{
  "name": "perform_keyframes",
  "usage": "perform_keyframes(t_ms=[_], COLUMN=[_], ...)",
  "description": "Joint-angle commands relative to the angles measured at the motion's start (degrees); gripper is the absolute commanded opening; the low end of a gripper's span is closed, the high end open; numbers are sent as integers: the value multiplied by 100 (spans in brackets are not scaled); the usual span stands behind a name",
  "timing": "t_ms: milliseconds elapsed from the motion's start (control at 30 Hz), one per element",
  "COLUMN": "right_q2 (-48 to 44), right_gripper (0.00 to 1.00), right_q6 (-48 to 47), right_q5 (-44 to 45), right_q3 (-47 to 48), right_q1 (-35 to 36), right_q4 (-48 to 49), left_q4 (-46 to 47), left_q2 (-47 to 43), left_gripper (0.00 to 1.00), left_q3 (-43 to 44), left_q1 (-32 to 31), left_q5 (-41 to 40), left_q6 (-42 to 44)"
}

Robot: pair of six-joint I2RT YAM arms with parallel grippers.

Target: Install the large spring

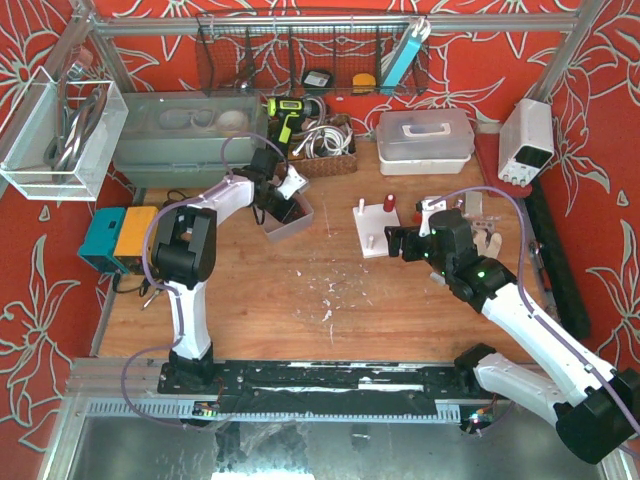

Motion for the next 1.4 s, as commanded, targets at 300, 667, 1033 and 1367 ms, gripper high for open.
perform_keyframes(t_ms=[300, 667, 1033, 1367], right_q2=[-50, -131, -146, -182], right_gripper=[99, 99, 99, 99], right_q6=[-63, -64, -82, -59], right_q5=[219, 287, 331, 341], right_q3=[-76, -86, -91, -103], right_q1=[34, 35, 34, 31], right_q4=[13, 4, -14, -6], left_q4=[-278, -318, -26, -41], left_q2=[208, 83, -651, -1438], left_gripper=[42, 43, 47, 42], left_q3=[-158, 125, 655, -210], left_q1=[-69, -100, -120, -903], left_q5=[-736, -1015, -1847, -4147], left_q6=[225, -45, -2568, -5426])
